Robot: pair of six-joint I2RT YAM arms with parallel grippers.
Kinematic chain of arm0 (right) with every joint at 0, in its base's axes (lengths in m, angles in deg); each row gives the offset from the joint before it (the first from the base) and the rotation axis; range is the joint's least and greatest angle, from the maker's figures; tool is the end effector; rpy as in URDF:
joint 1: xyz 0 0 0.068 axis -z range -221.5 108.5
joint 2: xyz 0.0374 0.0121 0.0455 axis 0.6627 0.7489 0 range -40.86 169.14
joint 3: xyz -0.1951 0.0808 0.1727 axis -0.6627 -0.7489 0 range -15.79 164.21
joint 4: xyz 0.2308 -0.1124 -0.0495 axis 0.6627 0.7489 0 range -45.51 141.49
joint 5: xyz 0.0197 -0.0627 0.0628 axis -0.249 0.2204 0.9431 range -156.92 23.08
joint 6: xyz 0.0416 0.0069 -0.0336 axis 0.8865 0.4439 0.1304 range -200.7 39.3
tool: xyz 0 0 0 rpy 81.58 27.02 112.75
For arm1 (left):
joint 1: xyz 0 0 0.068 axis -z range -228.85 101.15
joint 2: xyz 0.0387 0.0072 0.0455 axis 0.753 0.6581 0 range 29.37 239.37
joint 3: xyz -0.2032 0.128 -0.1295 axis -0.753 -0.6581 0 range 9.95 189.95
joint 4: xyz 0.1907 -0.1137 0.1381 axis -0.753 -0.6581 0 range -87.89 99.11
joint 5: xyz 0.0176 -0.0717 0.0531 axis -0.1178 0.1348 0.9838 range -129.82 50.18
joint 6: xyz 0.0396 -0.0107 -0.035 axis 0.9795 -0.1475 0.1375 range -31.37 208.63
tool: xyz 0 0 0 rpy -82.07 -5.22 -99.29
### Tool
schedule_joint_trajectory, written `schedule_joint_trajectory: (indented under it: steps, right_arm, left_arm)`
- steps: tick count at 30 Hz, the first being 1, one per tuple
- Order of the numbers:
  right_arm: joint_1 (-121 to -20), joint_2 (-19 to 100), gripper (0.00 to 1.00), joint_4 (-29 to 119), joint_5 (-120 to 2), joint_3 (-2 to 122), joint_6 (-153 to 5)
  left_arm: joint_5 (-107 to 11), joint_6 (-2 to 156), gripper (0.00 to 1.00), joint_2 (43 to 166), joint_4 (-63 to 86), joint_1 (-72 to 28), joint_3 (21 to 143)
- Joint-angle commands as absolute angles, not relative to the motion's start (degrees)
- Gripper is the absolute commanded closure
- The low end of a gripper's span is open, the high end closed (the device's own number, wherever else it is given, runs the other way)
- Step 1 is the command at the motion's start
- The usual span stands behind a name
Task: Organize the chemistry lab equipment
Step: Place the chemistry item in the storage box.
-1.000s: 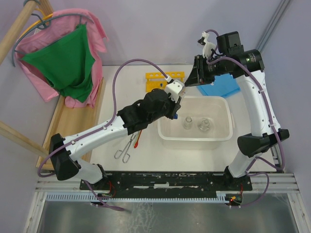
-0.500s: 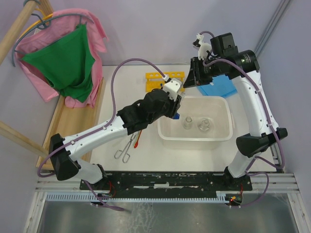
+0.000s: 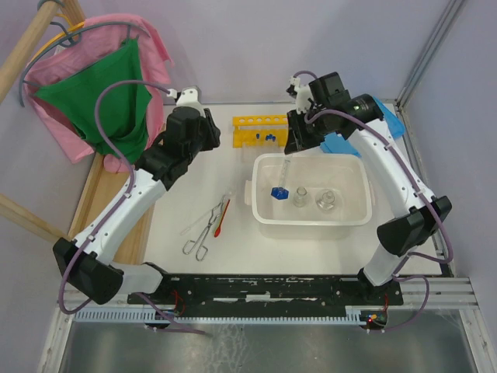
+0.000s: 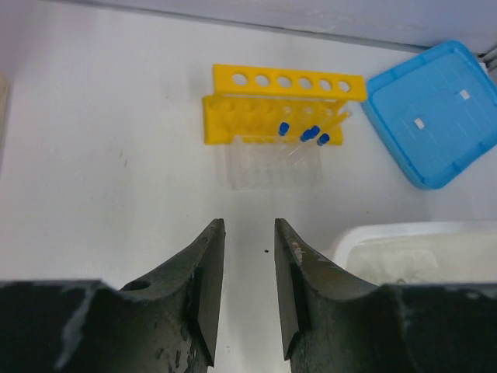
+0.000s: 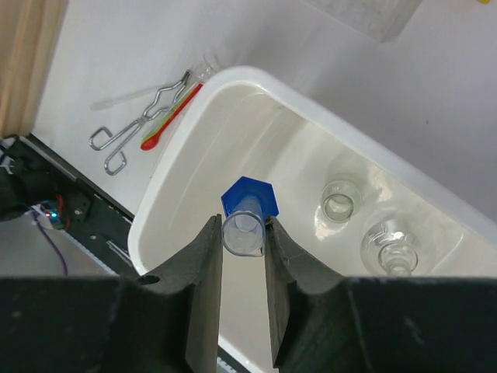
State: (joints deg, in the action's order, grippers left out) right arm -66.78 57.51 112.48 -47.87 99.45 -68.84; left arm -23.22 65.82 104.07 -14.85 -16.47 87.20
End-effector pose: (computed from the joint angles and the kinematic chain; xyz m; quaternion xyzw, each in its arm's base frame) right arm 0.3052 0.1569 0.4194 -0.1633 0.9172 0.2524 0.2615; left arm 0.2529 -0.1484 0.3996 -0.0129 0.8214 -0.1525 0.5494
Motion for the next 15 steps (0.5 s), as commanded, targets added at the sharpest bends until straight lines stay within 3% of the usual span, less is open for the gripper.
schedule_joint_trajectory:
  steps: [1,15]
  right_arm:
    - [-71.75,51.98,0.92,102.28,-54.39,93.9,-72.48]
    - [-76.31,40.64,0.92,73.65,-65.1,65.19,-70.25]
  left_arm:
    - [-30.71,58.82,0.63,106.21,-19.82,-19.37,88.68]
    - [-36.57,56.65,0.64,107.6,-16.53,-21.99,82.99]
